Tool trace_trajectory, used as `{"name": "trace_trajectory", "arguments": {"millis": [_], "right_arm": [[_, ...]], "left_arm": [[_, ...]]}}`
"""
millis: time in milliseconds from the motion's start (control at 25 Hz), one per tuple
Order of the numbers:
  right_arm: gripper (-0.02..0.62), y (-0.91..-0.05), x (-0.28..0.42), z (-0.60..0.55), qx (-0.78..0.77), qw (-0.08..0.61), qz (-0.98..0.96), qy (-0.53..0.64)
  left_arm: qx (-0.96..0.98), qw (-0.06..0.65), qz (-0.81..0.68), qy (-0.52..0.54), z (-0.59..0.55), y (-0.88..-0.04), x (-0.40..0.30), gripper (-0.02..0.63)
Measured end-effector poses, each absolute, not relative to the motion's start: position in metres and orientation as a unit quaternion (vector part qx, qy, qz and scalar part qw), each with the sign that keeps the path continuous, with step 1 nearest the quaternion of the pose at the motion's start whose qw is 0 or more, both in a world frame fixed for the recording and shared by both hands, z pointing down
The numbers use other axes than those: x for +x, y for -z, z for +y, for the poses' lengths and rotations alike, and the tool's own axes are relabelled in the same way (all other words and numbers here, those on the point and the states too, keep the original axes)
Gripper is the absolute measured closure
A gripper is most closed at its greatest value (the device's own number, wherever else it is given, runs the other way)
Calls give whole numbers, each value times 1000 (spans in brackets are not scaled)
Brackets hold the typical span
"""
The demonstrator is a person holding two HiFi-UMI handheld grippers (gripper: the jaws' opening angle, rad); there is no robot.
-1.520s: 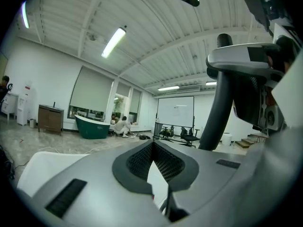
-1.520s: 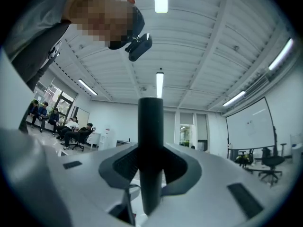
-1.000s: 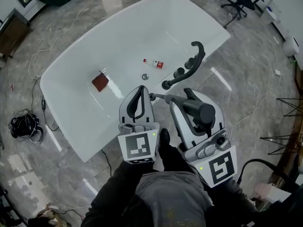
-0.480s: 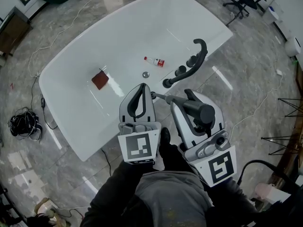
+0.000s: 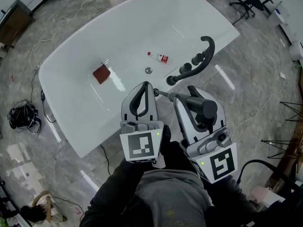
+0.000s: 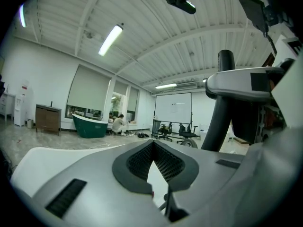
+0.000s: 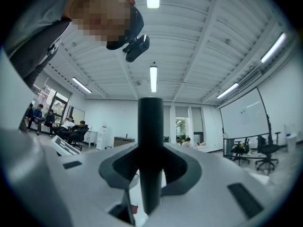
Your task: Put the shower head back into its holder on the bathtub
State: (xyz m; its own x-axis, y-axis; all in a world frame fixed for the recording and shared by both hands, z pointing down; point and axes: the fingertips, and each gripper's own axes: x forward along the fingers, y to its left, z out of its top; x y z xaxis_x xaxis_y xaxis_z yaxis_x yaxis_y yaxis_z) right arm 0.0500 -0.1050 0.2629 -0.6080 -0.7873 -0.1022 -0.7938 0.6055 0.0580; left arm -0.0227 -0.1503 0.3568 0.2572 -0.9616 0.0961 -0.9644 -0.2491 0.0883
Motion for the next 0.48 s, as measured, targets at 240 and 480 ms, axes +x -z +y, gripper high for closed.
{"name": "trace_trajectory", "arguments": {"millis": [240,480], "right_arm": [[471,-277,46,-110,-435,34,898,-44],[471,-296,45,-110,-432,32,900,-41]], "left_arm": [[787,62,-614,-10,-154,-368,-26,604],[784,67,-617,-11,-151,-387,-26,604]]}}
